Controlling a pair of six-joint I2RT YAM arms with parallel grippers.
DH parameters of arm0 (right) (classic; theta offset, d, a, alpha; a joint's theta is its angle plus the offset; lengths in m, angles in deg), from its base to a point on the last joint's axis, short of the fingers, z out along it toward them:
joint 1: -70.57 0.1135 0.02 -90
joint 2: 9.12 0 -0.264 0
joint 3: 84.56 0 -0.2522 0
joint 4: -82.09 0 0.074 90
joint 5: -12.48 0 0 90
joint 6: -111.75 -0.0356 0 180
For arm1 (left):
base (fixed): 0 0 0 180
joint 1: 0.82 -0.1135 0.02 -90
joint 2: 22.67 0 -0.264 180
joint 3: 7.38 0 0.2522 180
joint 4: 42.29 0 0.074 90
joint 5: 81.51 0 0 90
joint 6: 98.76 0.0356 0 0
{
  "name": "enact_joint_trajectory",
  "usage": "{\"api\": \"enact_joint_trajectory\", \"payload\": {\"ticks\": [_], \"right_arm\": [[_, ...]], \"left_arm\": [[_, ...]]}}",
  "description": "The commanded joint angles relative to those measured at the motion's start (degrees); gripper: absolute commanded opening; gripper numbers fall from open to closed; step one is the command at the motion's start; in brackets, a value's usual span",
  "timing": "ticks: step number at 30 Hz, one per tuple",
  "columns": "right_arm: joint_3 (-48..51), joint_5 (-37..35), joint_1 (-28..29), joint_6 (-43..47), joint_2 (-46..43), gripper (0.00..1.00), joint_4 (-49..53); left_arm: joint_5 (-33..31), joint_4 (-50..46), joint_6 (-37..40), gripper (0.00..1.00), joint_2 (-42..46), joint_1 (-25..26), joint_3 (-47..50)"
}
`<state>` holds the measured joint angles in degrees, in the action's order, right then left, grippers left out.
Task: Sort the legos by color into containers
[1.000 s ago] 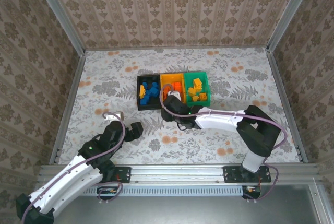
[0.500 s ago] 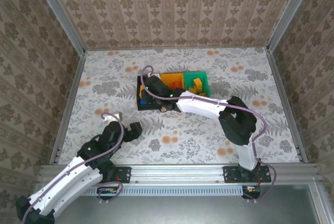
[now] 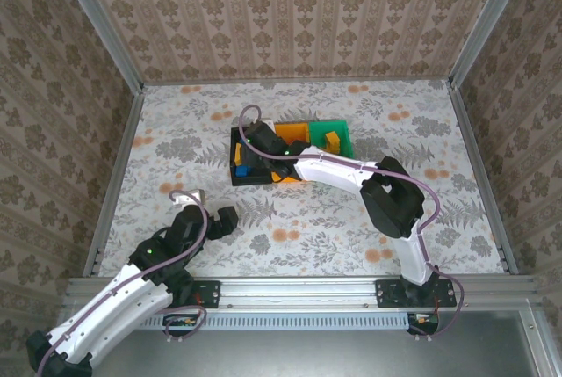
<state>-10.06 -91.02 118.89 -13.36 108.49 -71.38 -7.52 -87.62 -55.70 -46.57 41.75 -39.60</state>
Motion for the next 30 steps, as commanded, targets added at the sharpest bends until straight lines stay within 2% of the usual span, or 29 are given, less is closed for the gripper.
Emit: {"api": "enact_joint_trajectory", "payload": {"ticks": [1, 8, 15, 22, 30], "right_arm": [[-1.6, -0.7, 0.3, -0.2, 0.6, 0.67, 2.0], [-6.2, 2.4, 0.1, -3.2, 2.8, 0.65, 2.3], [-10.1, 10.3, -2.5, -7.0, 7.4, 0.58, 0.3], [-14.7, 9.8, -2.4, -6.9, 10.9, 0.55, 4.9], [-15.7, 11.3, -2.5, -8.4, 13.0, 0.51, 4.1]], "left_arm": [[-1.4, -2.1, 0.0, 1.00, 0.6, -0.7, -2.6], [-1.9, -2.6, 1.0, 1.00, 0.6, -1.1, -4.2], [-2.6, -4.9, 1.2, 1.00, 1.4, -1.3, -5.4], [-3.5, -6.5, 1.6, 1.00, 2.8, -1.7, -6.1], [-3.5, -7.2, 1.8, 1.00, 3.0, -2.1, -6.8]]}}
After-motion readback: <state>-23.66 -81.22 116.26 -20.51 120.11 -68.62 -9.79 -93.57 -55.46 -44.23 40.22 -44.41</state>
